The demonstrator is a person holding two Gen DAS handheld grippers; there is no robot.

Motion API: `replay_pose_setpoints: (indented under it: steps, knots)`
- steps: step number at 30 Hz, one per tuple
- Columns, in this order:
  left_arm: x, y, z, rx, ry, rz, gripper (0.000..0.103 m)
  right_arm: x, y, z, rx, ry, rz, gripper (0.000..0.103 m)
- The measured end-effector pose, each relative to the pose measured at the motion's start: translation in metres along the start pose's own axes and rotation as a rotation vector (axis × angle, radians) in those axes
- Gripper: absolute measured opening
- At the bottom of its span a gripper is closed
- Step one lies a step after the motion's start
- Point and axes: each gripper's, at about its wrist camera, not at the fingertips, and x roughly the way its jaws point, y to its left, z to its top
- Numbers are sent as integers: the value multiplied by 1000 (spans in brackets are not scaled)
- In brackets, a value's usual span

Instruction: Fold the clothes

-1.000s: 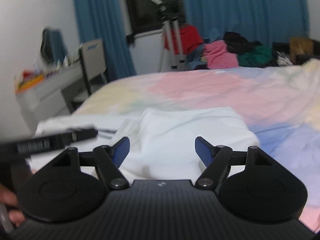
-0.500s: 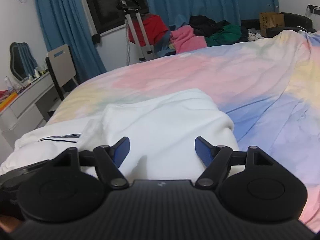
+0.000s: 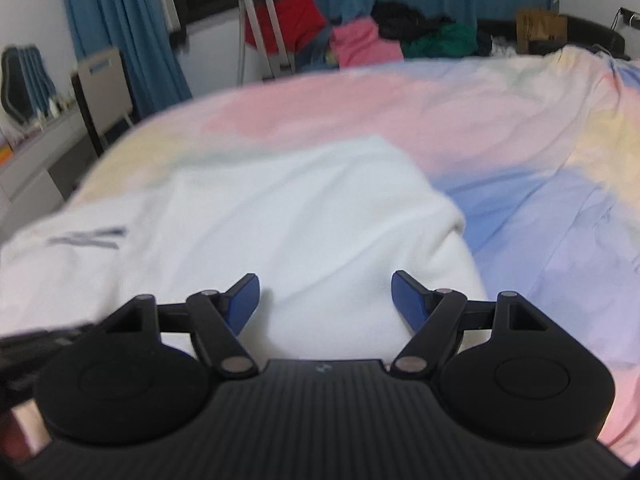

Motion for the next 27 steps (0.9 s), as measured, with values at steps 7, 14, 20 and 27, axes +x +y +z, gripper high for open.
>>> replay_pose_setpoints:
  steps: [7,14,20,27]
  knots:
    - [-69,55,15,-311,-126,75,97,-3,1,-8,-10,3,-14,74]
    - [-93,183,-20,-939,-7,120,95,-7,1,-11,18,6,-16,74]
    - [-82,265,-32,-1234,-55,150,87,-7,0,-11,31,6,-18,74]
    - [-63,310,-17,-1229,-200,215,80,-11,11,-9,9,-31,-34,74]
